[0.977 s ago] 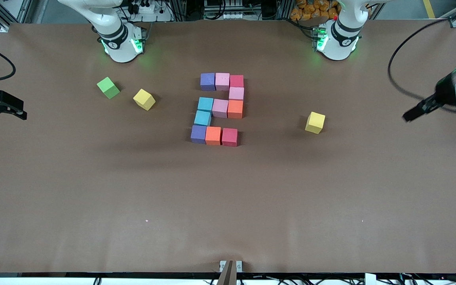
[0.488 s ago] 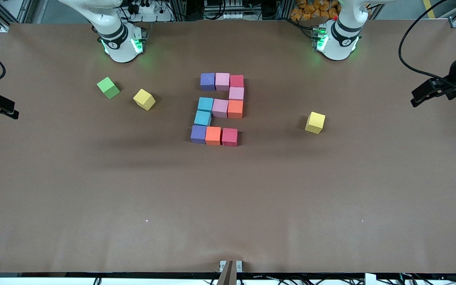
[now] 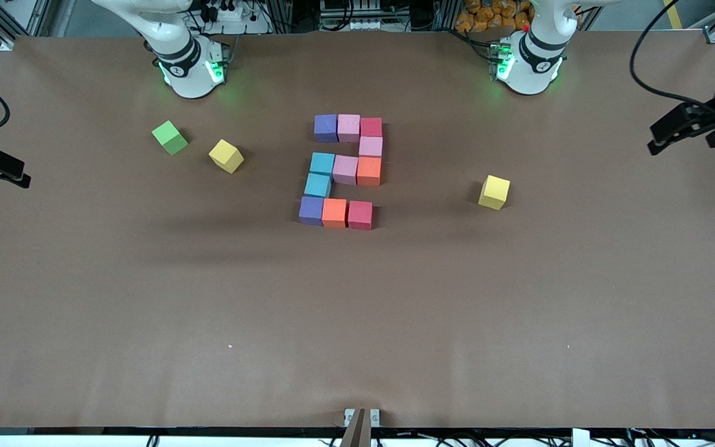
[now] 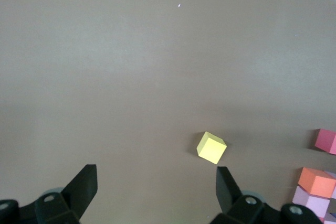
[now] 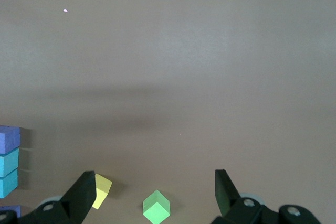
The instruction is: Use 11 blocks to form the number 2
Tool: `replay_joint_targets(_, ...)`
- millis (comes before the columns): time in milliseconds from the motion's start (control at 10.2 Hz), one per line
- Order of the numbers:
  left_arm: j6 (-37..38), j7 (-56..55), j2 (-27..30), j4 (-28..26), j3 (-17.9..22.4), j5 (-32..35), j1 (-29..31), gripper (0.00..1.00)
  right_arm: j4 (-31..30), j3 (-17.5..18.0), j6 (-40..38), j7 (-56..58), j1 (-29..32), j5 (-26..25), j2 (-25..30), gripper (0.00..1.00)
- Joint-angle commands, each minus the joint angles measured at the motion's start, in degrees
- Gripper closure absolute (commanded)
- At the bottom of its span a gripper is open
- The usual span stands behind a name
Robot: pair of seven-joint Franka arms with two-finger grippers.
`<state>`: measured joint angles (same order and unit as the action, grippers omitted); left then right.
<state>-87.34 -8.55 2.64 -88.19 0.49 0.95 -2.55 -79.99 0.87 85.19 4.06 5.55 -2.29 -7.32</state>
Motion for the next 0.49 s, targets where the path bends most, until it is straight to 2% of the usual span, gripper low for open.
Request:
replay_joint_targets(0,1.4,2.1,-0.8,0.3,0.3,-1.1,0.7,0.00,0.3,0.4,-0.6,-1.1,0.9,0.8,0.2,0.00)
replay_joint_targets(391,0.7,3.2,-1.8,0.7,-0.2,-1.0,-0.3,0.00,0.2,0.5,-0.6,-1.2,0.5,1.0,0.0,0.00)
